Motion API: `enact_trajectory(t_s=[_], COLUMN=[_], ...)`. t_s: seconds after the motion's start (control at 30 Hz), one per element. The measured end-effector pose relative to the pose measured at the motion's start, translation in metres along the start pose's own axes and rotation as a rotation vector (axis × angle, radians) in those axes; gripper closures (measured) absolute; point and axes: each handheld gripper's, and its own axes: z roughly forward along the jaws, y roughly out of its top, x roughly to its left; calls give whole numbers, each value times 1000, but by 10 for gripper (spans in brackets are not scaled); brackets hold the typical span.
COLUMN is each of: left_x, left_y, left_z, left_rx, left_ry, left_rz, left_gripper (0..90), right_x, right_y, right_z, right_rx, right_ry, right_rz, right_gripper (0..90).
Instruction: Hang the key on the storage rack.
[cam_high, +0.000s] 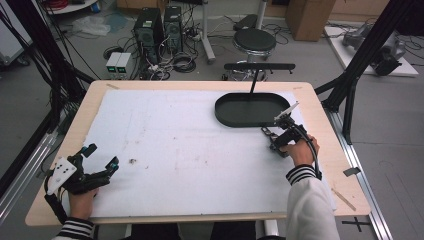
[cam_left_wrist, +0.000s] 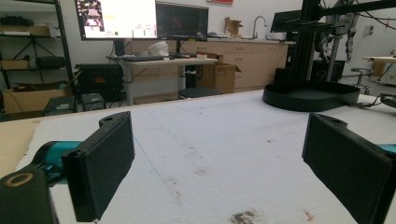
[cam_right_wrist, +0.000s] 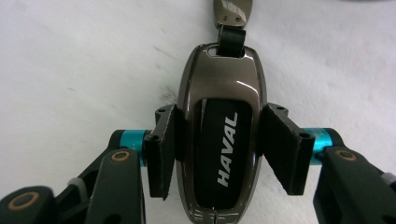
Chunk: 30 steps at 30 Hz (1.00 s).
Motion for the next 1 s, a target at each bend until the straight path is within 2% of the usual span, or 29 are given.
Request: enact_trajectory(t_s=[0.07, 0.2, 0.33, 0.37, 0.43, 0.57, 0.7, 0.93, 0.97, 1.0], left_x=[0, 0, 0, 0, 0, 0, 0, 0, 0, 0], left_y=[0, 0, 0, 0, 0, 0, 0, 0, 0, 0], left_z=[0, 0, 0, 0, 0, 0, 0, 0, 0, 0], left_rx=[0, 0, 0, 1, 2, 1, 2, 2, 1, 1], left_ry=[0, 0, -1, -1, 0, -1, -1, -1, -1, -1], left_rz=[0, 3, 3, 6, 6, 6, 5, 3, 3, 3], left_gripper=[96, 97, 97, 97, 97, 97, 97, 97, 97, 97], right_x=[0, -1, 0, 1, 1, 2, 3, 1, 1, 1], right_y=[-1, -2, -2, -2, -2, -1, 0, 1, 1, 1], right_z=[-4, -14, -21, -24, -26, -33, -39, -47, -50, -50], right_rx=[-42, -130, -196, -232, -253, -332, -418, -528, -555, -555], right_ry=[35, 66, 46, 46, 39, 50, 33, 9, -10, -10], right_rz=[0, 5, -30, -32, -44, -61, -55, -49, -46, -46], right_gripper=[480, 481, 481, 481, 480, 480, 480, 480, 480, 480])
